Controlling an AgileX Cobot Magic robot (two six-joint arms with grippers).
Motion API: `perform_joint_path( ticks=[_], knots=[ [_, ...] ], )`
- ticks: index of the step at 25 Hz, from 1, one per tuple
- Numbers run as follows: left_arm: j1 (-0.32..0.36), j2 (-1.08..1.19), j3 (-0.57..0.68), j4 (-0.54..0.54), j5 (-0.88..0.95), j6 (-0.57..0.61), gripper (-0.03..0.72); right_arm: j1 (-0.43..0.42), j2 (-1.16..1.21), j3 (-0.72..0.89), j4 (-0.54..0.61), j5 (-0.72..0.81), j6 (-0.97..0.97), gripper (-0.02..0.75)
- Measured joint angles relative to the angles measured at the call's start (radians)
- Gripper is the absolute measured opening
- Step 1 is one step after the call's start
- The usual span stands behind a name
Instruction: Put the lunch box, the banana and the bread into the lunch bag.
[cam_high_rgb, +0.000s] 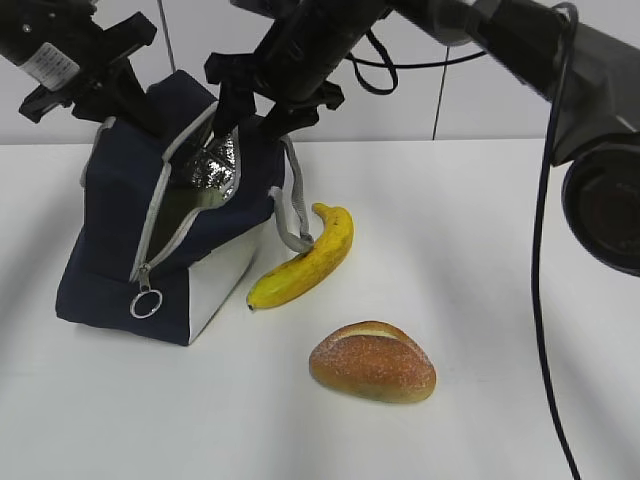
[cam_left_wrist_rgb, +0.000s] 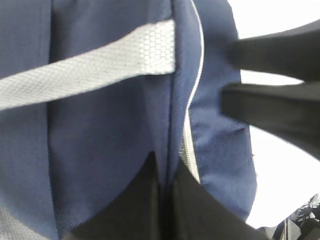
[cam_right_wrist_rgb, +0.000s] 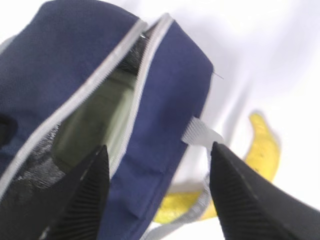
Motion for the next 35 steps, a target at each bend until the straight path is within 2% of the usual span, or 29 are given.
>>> perform_joint_path(
  ticks=[6, 13, 22, 30, 35],
  knots=[
    [0.0, 0.0, 0.0, 0.001, 0.0, 0.0, -0.003, 0.0, -0.088, 0.03, -0.141, 0.013, 0.051, 0.47],
    [0.0, 0.0, 0.0, 0.002, 0.001, 0.0, -0.003, 0.0, -0.221, 0.236, -0.266, 0.015, 0.114, 0.47],
    [0.0, 0.0, 0.0, 0.002, 0.005, 0.0, -0.003, -0.005, -0.268, 0.492, -0.341, 0.015, 0.224, 0.47],
    [0.0, 0.0, 0.0, 0.003, 0.008, 0.0, -0.003, -0.012, -0.228, 0.525, -0.361, 0.009, 0.355, 0.47],
    [0.0, 0.0, 0.0, 0.003, 0.009, 0.0, -0.003, -0.051, -0.173, 0.527, -0.3, 0.005, 0.374, 0.47]
  ],
)
